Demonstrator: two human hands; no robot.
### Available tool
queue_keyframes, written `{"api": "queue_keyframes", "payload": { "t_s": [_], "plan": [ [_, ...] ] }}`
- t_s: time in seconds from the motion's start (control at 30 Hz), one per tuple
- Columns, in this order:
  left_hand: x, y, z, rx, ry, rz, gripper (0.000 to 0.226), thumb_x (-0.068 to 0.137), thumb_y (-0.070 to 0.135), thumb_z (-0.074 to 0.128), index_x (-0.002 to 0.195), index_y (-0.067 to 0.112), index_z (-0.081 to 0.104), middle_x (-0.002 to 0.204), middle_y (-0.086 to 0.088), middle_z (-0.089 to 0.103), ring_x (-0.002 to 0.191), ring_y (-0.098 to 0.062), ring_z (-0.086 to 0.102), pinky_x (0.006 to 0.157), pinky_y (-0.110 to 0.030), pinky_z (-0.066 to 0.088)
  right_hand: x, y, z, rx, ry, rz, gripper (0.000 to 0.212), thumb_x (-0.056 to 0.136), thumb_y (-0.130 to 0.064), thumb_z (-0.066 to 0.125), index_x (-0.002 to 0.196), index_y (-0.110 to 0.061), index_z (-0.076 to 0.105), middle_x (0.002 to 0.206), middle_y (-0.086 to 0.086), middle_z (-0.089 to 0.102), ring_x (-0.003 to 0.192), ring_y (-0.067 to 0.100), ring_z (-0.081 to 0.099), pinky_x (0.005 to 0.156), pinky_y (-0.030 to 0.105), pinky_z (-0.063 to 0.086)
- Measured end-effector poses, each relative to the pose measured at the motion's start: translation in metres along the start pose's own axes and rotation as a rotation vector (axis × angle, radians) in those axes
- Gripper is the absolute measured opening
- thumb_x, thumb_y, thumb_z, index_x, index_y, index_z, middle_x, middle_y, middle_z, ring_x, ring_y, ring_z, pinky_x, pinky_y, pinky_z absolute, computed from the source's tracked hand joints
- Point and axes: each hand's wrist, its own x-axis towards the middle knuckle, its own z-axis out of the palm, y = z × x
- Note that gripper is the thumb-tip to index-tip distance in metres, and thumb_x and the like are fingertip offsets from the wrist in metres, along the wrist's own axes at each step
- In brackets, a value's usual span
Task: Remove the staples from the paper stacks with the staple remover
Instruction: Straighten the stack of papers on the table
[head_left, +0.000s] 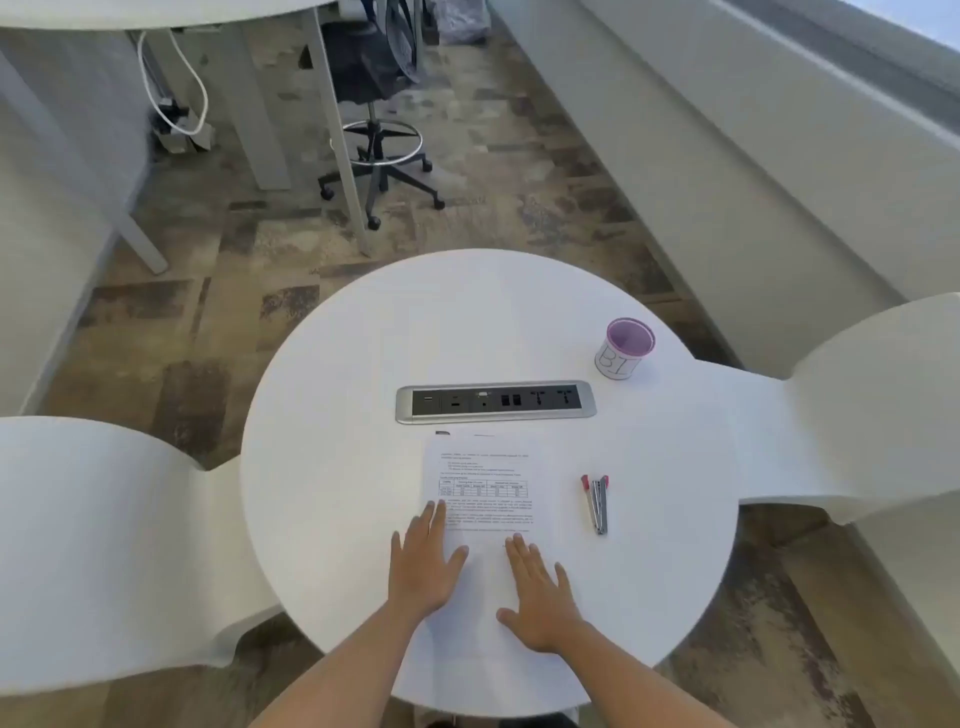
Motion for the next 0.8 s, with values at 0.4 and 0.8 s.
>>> {"api": "queue_keyframes", "payload": {
  "t_s": [0.4, 0.8],
  "plan": [
    [0.02, 0.015, 0.006, -0.366, -0.048, -0.386, 0.089, 0.091, 0.051, 0.056, 0.156, 0.02, 0.003, 0.164, -0.009, -0.007, 0.15, -0.031, -0.002, 0.121, -0.043, 0.013, 0.014, 0.018, -0.001, -0.167, -0.016, -0.023, 0.08, 0.098, -0.034, 0.043, 0.153, -0.022, -0.014, 0.16, -0.005, -0.024, 0.149, 0.018, -0.017, 0.119, 0.045, -0.007],
    [0.031, 0.024, -0.005, -0.524, -0.014, -0.518, 0.091, 0.084, 0.042, 0.07, 0.153, 0.014, 0.017, 0.155, -0.008, 0.017, 0.134, -0.038, 0.032, 0.104, -0.043, 0.038, 0.016, 0.028, 0.003, 0.057, -0.047, -0.031, 0.085, 0.095, -0.029, 0.05, 0.153, -0.026, -0.012, 0.16, -0.008, -0.02, 0.149, 0.018, -0.014, 0.12, 0.044, 0.001]
  ]
}}
